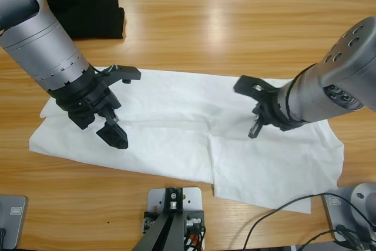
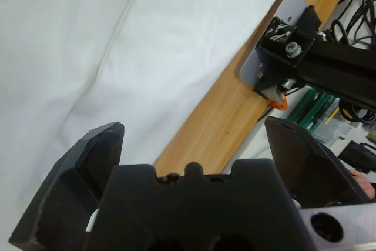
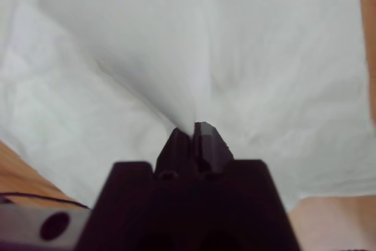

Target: Fold clothes

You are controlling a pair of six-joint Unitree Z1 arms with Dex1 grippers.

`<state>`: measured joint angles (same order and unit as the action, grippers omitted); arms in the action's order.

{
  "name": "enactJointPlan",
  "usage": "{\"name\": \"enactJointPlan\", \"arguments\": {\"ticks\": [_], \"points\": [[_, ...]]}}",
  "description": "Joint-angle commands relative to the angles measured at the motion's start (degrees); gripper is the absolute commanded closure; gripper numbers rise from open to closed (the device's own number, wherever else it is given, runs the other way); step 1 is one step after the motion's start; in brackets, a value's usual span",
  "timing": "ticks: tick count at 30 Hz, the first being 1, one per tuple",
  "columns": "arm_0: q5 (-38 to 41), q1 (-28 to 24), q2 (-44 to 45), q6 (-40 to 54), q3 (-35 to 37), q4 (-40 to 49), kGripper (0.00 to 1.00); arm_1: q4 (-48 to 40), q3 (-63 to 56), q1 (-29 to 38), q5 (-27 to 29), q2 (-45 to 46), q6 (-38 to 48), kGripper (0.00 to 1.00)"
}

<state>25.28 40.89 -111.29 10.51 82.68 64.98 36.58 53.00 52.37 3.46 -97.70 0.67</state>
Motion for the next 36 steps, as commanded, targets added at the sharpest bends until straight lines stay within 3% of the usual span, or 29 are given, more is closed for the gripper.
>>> {"name": "enactJointPlan", "arguments": {"ticks": [1, 8, 9, 10, 11, 13, 16, 18, 20, 22, 25, 29, 36], "points": [[-0.1, -0.2, 0.6, -0.8, -2.4, -0.7, 0.051, -1.1, 1.5, 1.7, 4.3, -2.0, -11.0, 1.0], [0.0, -0.2, 0.5, -0.8, -2.5, -1.0, 0.05, -0.1, 1.3, 1.7, 2.4, -6.0, -5.2, 1.0], [0.0, -0.2, 0.6, -0.8, -2.5, -1.0, 0.05, 0.5, 1.6, 1.7, 1.7, -6.7, -3.9, 0.635], [0.0, -0.2, 0.7, -0.8, -2.5, -1.0, 0.05, 2.2, 1.9, 1.7, 1.4, -7.5, -1.5, 0.356], [0.0, -0.2, 0.8, -0.8, -2.5, -1.0, 0.05, 5.2, 3.4, 1.7, 0.3, -8.0, 1.7, 0.208], [0.0, -0.2, 1.0, -0.8, -2.8, -1.0, 0.05, 8.6, 6.0, 1.7, -1.5, -7.0, 6.5, 0.017], [0.0, -0.2, 1.0, -0.8, -3.1, -1.0, 0.05, 9.7, 6.9, 1.6, -0.3, 0.1, 15.7, 0.0], [0.0, -0.2, 1.0, -0.8, -3.2, -1.1, 0.05, 8.8, 6.8, -0.3, -1.1, 6.0, 17.2, 0.0], [0.0, -0.2, 1.0, -0.8, -3.2, -1.1, 0.05, 8.1, 6.7, -4.8, -3.4, 11.8, 19.1, 0.0], [0.0, -0.2, 0.9, -0.7, -3.2, -1.1, 0.05, 5.4, 4.6, -14.0, -8.6, 16.0, 23.3, 0.0], [0.0, -0.2, 1.0, -0.7, -3.2, -1.1, 0.05, 3.1, -0.4, -29.6, -16.7, 17.0, 25.2, 0.0], [0.0, -0.2, 1.0, -0.7, -3.1, -1.1, 0.05, 0.5, -6.6, -41.5, -23.9, 14.2, 25.1, 0.0], [0.0, -0.2, 1.0, -0.8, -3.1, -1.1, 0.05, -12.4, -19.4, -44.7, -29.2, 11.1, 33.6, 0.0]]}}
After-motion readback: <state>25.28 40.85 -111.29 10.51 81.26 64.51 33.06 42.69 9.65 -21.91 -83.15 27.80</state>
